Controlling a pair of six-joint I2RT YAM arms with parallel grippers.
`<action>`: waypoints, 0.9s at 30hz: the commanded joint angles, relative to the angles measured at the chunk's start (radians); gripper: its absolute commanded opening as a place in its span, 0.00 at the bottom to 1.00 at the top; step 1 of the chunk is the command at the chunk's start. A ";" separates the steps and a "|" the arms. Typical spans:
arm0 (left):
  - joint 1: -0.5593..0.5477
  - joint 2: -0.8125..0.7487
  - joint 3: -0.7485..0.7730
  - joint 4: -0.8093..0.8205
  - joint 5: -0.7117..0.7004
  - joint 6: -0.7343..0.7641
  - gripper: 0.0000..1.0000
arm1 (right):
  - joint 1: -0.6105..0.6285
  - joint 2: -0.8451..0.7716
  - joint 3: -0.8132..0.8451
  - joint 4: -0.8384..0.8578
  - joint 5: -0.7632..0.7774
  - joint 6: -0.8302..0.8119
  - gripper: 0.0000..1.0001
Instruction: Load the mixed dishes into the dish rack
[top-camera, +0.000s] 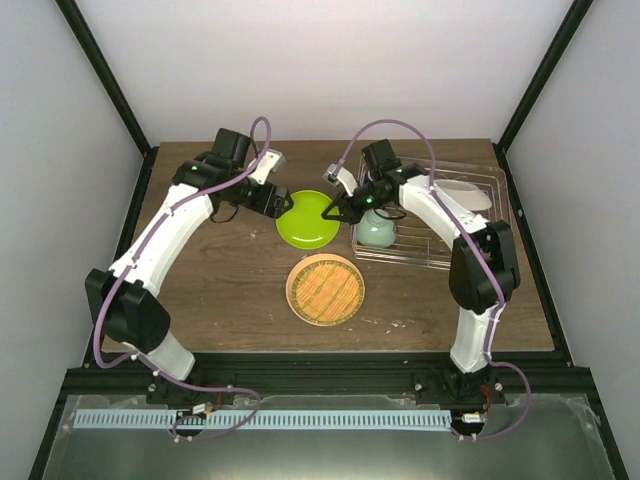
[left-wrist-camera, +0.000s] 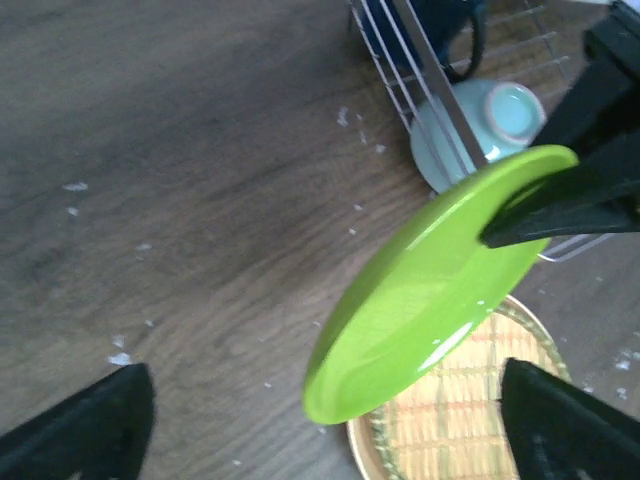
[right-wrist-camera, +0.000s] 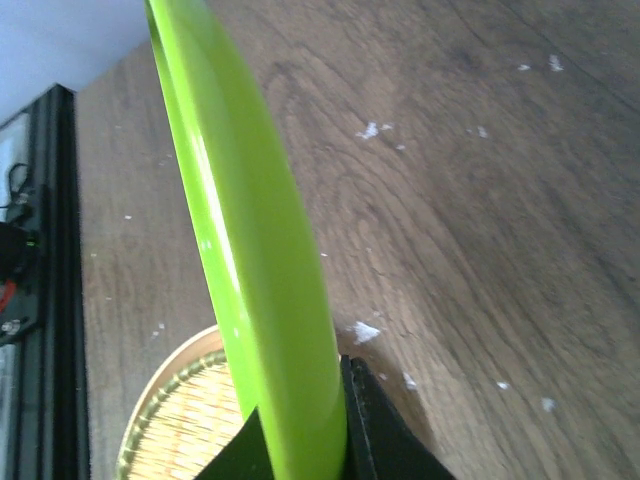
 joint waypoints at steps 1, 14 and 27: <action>0.066 0.012 0.027 0.050 -0.077 -0.094 1.00 | -0.013 -0.100 -0.006 0.002 0.132 -0.022 0.01; 0.153 0.049 -0.032 0.099 -0.055 -0.169 1.00 | -0.152 -0.410 -0.131 -0.020 0.614 -0.061 0.01; 0.152 0.080 -0.065 0.150 0.049 -0.198 1.00 | -0.153 -0.686 -0.289 -0.052 0.986 -0.263 0.01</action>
